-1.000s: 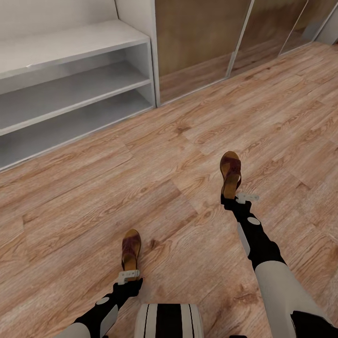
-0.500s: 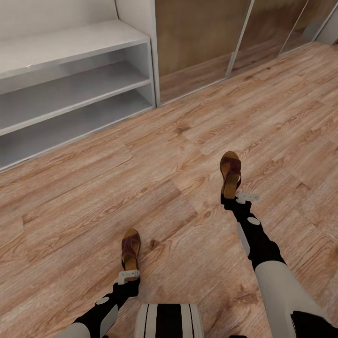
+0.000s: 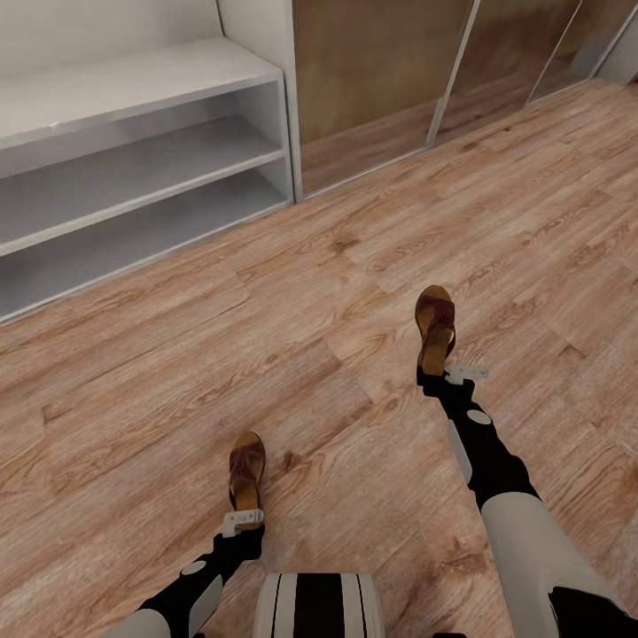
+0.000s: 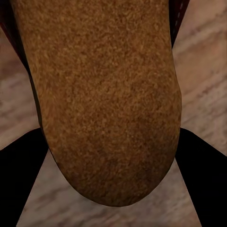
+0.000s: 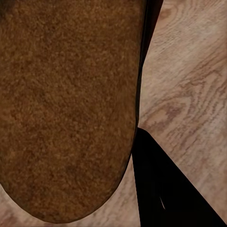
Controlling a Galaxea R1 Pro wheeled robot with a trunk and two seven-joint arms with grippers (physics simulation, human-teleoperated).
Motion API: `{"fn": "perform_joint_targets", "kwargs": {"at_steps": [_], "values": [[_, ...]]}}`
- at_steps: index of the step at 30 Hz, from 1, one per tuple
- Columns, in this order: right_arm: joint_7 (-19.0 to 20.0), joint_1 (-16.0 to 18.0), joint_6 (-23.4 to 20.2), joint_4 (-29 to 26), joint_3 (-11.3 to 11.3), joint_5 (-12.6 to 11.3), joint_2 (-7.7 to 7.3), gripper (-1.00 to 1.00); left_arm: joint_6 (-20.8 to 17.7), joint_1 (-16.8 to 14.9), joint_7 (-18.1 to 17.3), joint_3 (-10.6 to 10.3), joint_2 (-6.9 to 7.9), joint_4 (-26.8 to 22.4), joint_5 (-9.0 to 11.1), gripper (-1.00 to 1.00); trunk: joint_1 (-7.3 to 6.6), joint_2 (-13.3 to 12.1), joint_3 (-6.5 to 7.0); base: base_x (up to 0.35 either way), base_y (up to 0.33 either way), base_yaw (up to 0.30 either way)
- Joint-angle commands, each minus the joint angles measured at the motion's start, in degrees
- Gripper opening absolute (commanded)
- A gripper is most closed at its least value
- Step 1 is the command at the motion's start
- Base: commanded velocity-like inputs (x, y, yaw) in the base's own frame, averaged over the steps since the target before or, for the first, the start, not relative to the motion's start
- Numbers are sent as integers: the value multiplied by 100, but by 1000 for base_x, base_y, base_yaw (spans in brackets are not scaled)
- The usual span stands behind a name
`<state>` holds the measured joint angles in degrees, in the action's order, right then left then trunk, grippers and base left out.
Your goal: Pick up the two gym shoes and the two sandals from the corridor floor and place them onto the hallstand (shoe rack) in the corridor, making sure they are on the rack and not on the floor. Arrange them so the two gym shoes are next to each other and the two sandals are next to each other.
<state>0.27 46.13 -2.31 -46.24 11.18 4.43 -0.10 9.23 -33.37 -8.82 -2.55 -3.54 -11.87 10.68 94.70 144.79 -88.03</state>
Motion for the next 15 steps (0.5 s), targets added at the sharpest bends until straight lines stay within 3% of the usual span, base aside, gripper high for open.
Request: {"fn": "perform_joint_targets", "kwargs": {"at_steps": [1, 11, 15], "values": [[-9, 1, -26, -7, 7, 25, 2, -100, 17, -3, -14, -8, 2, 10, 57, -100, -1, 1, -3, 0, 0, 0], [-9, 1, -26, -6, 7, 23, 6, -100, 11, -5, -11, 0, 10, 6, 57, -100, -26, -12, 219, 0, 0, 0], [-9, 1, -24, 20, 8, 23, 10, -100, -6, -5, -3, -3, 23, -236, 52, -100, -37, -18, 307, 0, 0, 0]]}}
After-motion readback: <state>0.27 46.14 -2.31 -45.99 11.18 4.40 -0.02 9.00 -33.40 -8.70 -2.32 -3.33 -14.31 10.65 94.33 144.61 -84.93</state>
